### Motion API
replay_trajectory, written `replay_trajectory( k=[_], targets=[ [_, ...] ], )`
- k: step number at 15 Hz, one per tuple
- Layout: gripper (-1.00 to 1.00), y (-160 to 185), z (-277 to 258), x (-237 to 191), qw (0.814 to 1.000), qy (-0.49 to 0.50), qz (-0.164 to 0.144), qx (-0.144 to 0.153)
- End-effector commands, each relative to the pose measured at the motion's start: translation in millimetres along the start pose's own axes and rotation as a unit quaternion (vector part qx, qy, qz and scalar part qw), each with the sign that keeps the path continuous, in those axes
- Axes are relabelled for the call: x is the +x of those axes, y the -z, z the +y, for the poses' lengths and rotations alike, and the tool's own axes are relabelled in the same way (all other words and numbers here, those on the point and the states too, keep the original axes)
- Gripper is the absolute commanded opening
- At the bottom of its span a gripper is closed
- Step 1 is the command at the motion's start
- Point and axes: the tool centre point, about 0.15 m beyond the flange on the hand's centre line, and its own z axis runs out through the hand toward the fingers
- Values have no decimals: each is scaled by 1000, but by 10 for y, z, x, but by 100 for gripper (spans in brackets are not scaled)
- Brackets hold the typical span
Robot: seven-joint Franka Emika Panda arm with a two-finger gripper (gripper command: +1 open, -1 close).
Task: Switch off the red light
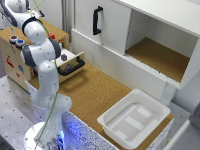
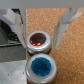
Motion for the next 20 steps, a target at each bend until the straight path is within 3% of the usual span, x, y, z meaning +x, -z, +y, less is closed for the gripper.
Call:
replay_trajectory(
  k=[1, 9, 20],
  targets=[
    [-100, -38, -72, 537, 996, 4, -90, -18],
    [-100, -204, -53, 824, 996, 25, -87, -11],
    [-100, -605, 111, 1008, 994, 32, -109, 2]
  ],
)
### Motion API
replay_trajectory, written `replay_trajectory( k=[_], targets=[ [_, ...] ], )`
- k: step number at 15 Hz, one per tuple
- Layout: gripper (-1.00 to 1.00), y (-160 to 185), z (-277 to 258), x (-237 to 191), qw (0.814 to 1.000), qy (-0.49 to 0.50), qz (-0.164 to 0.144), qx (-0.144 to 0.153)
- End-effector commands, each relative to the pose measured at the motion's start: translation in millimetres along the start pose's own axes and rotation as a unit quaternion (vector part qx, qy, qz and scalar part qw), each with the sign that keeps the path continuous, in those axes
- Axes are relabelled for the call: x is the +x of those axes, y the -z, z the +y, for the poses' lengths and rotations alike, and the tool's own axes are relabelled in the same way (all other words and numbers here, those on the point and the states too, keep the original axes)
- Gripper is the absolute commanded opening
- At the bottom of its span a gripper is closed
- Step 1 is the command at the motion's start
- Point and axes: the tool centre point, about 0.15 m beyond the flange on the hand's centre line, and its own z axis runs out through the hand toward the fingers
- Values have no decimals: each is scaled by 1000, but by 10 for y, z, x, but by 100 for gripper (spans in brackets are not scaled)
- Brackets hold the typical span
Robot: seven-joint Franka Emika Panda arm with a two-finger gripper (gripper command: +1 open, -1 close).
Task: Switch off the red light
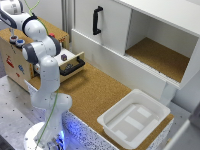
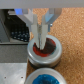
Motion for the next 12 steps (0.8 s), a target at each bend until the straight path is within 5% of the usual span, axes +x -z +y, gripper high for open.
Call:
replay_trajectory(
  k=[1, 4, 7, 8, 12],
  targets=[
    [-100, -115, 248, 491, 993, -8, -115, 28],
    [-100, -8, 161, 418, 993, -16, -113, 29],
    [-100, 480, 145, 344, 996, -42, -79, 9],
    [100, 648, 179, 316, 996, -55, -71, -7],
    [100, 975, 306, 156, 993, -99, -50, -33]
  ],
)
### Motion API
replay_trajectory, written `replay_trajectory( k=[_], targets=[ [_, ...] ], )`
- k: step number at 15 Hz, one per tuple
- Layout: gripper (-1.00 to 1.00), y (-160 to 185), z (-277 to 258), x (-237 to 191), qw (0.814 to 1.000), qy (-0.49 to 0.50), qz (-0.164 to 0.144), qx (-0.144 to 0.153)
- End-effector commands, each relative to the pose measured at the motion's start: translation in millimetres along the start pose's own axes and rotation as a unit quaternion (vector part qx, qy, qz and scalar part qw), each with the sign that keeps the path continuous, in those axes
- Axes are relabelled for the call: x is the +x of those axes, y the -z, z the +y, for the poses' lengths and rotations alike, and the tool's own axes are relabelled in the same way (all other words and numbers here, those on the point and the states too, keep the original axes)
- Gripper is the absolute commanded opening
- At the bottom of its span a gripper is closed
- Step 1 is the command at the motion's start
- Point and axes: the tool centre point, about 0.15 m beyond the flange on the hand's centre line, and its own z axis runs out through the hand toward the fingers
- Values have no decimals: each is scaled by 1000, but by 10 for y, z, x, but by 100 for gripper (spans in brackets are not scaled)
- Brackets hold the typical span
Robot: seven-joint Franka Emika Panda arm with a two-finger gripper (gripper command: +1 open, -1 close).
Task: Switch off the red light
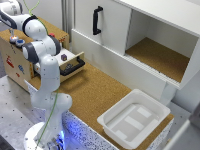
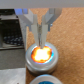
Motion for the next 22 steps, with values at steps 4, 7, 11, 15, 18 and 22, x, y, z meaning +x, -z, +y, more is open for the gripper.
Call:
replay_trajectory(
  k=[4, 7, 11, 15, 18, 22],
  targets=[
    [100, 611, 277, 1, 994, -79, -69, -10],
    [100, 610, 327, -125, 992, -106, -73, -9],
    [100, 583, 524, -426, 985, -145, -92, -15],
    [100, 566, 784, -825, 983, -156, -90, -25],
    [100, 482, 906, -1283, 984, -156, -88, -17],
    [100, 266, 962, -1879, 986, -150, -76, 2]
  ],
)
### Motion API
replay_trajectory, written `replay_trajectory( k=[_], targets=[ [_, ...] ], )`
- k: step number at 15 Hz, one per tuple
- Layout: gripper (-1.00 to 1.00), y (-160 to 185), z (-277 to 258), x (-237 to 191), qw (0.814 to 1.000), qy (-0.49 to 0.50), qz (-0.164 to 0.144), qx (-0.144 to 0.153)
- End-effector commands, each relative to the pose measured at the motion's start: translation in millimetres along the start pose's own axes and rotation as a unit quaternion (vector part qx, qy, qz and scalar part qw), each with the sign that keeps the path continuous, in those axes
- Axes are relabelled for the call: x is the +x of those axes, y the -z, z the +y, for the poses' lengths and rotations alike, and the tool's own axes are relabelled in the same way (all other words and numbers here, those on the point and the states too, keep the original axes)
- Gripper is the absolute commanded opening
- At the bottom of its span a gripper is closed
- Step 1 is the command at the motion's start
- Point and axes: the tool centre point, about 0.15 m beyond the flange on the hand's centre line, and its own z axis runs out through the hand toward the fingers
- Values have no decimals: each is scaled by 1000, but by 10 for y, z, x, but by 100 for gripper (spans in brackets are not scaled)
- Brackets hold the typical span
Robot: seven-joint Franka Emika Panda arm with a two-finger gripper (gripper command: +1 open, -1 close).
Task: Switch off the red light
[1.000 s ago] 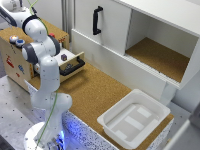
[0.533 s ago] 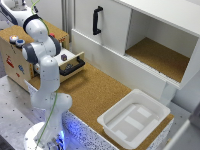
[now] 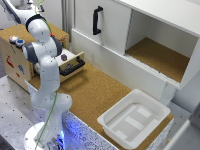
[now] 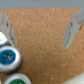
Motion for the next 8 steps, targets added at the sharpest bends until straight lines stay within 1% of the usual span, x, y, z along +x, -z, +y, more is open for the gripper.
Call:
replay_trajectory(
  k=[1, 4, 8],
  targets=[
    [100, -508, 363, -709, 998, 27, 43, 31],
    [100, -737, 475, -990, 997, 40, 53, 34],
    [100, -1019, 591, -1334, 995, 46, 85, 35]
  ],
)
